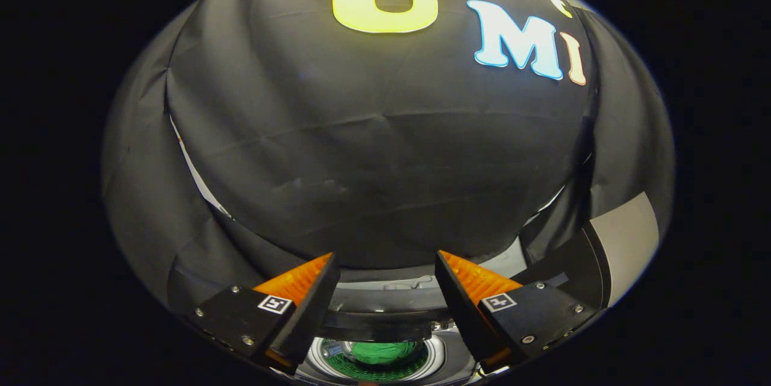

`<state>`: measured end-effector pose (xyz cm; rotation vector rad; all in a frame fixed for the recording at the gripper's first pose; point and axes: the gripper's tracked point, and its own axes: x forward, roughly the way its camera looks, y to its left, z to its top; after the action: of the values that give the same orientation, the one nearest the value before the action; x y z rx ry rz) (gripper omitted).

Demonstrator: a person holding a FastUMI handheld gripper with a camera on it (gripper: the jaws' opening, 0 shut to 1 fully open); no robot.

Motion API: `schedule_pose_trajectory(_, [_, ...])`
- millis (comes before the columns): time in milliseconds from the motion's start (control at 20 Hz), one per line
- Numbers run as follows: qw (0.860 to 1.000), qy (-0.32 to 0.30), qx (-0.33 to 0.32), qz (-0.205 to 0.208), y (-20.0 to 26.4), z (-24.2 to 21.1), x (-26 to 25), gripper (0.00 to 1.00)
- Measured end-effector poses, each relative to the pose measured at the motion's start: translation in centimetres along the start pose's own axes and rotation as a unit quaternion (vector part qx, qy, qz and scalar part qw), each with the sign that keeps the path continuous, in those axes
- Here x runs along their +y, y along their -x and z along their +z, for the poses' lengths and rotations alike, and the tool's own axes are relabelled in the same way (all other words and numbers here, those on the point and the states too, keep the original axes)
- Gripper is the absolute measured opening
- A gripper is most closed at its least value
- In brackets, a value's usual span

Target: Put the clothes into the washing machine and then close the washing machine lid.

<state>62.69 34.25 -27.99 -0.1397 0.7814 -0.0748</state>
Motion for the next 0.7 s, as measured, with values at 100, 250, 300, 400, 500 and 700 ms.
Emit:
schedule_pose_trajectory(100, [1.000,0.000,-0.025,-0.003,0.0,0.3,-0.2,0.98])
schedule_pose_trajectory(250, [0.998,0.002,-0.059,0.003,0.8,-0.1,-0.1,0.99])
schedule_pose_trajectory(300, [0.998,0.002,-0.066,0.003,1.1,-0.2,-0.2,0.98])
schedule_pose_trajectory(400, [0.995,-0.001,-0.096,-0.003,1.8,0.1,-0.4,0.99])
schedule_pose_trajectory(500, [0.994,-0.001,-0.110,-0.002,2.1,-0.4,-0.3,0.98])
schedule_pose_trajectory(700, [0.992,0.001,-0.124,0.000,3.4,-1.3,-0.4,0.98])
